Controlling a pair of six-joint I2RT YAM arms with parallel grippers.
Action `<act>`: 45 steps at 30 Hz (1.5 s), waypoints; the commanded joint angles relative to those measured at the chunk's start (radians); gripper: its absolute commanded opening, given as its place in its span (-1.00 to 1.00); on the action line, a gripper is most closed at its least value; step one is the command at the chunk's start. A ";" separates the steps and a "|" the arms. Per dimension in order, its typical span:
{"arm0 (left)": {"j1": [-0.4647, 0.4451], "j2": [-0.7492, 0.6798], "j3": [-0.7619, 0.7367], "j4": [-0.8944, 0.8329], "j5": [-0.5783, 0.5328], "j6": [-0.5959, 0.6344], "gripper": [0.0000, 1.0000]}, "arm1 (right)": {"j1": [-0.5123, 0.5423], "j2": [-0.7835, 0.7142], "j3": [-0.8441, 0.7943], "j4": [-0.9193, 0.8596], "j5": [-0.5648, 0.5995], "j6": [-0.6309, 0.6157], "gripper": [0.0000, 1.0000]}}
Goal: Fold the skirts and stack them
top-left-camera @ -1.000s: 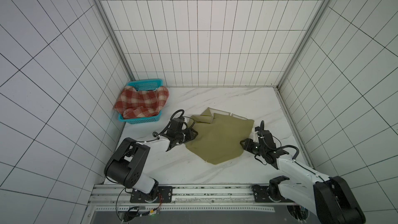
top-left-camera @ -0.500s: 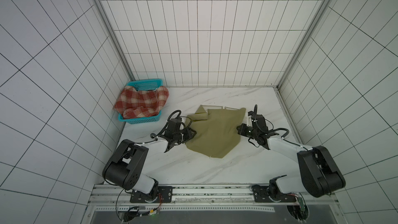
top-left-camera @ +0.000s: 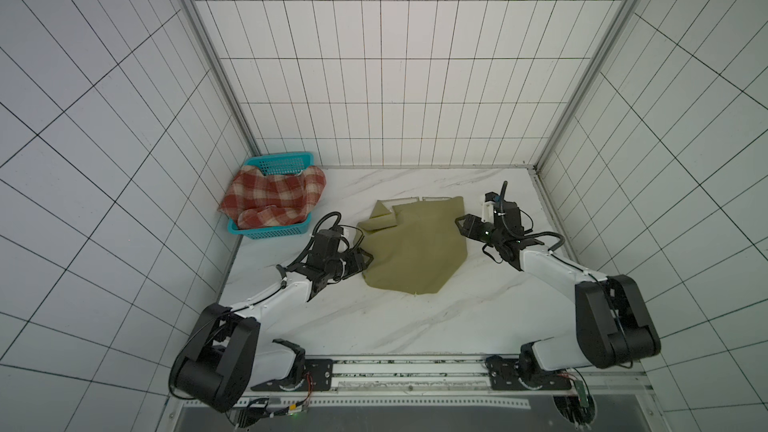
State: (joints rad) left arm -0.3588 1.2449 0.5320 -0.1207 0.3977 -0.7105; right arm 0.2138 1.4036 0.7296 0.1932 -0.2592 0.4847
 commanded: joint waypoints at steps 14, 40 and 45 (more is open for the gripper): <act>-0.091 0.072 -0.075 0.053 -0.034 0.056 0.12 | 0.057 -0.216 -0.340 -0.042 -0.094 0.048 0.13; -0.114 0.041 0.063 0.063 0.207 -0.160 -1.00 | 0.114 -0.160 -0.303 0.026 -0.155 0.090 -1.00; -0.114 0.013 0.122 0.091 0.301 -0.253 -1.00 | 0.115 -0.257 -0.212 -0.123 -0.097 0.058 -1.00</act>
State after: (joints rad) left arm -0.4690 1.2797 0.6075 -0.0647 0.6102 -0.8787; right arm 0.3214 1.1801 0.3973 0.1738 -0.3935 0.5674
